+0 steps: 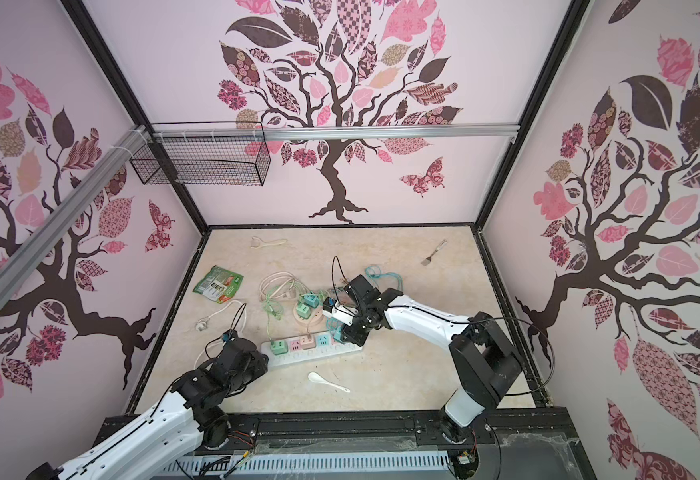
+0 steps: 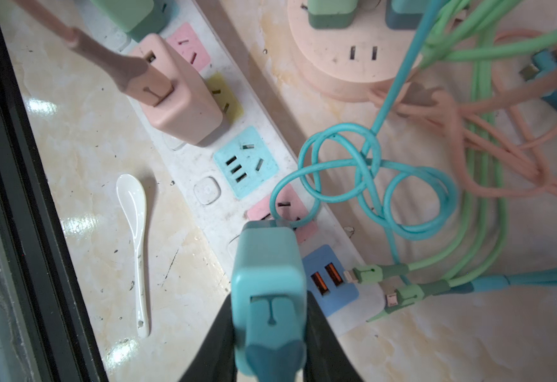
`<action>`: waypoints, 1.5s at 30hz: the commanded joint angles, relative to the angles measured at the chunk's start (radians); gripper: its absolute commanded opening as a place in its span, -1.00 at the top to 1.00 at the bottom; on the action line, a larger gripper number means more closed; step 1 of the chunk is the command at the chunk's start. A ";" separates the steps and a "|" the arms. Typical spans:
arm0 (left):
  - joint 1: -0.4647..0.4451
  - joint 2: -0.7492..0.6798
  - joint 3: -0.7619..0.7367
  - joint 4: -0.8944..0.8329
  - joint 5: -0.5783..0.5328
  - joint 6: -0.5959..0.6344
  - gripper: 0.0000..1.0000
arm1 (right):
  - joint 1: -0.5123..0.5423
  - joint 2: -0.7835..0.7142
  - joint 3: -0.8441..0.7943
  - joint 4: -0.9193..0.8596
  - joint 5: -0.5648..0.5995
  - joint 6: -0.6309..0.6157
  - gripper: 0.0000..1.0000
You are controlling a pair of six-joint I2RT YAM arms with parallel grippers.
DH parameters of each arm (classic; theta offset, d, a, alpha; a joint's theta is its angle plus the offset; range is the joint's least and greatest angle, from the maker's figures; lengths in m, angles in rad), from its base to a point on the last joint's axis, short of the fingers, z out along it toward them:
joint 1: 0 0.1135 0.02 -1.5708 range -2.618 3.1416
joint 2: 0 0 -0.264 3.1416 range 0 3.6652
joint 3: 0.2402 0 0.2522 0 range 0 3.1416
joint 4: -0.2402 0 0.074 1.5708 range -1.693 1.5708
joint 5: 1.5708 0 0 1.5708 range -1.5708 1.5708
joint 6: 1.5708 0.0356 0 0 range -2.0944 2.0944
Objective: Insert the plug
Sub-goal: 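Move the teal charger over the empty power strip outlet with the right gripper, then lower and press the teal charger into the outlet with the right gripper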
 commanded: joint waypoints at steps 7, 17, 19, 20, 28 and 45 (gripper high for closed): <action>0.003 0.063 -0.034 0.083 -0.017 0.023 0.38 | 0.018 0.042 0.053 -0.035 0.045 -0.039 0.68; 0.012 0.171 -0.010 0.158 -0.028 0.055 0.40 | 0.052 0.066 0.080 -0.077 0.084 -0.068 0.65; 0.013 0.191 -0.004 0.172 -0.028 0.060 0.40 | 0.056 0.067 0.083 -0.091 0.092 -0.070 0.65; 0.013 0.201 -0.003 0.179 -0.028 0.063 0.40 | 0.058 0.065 0.084 -0.097 0.097 -0.071 0.65; 0.018 0.255 0.016 0.209 -0.016 0.085 0.40 | 0.071 0.029 0.077 -0.134 0.139 -0.067 0.64; 0.028 0.275 0.007 0.247 -0.019 0.096 0.40 | 0.131 0.062 0.065 -0.169 0.199 -0.083 0.62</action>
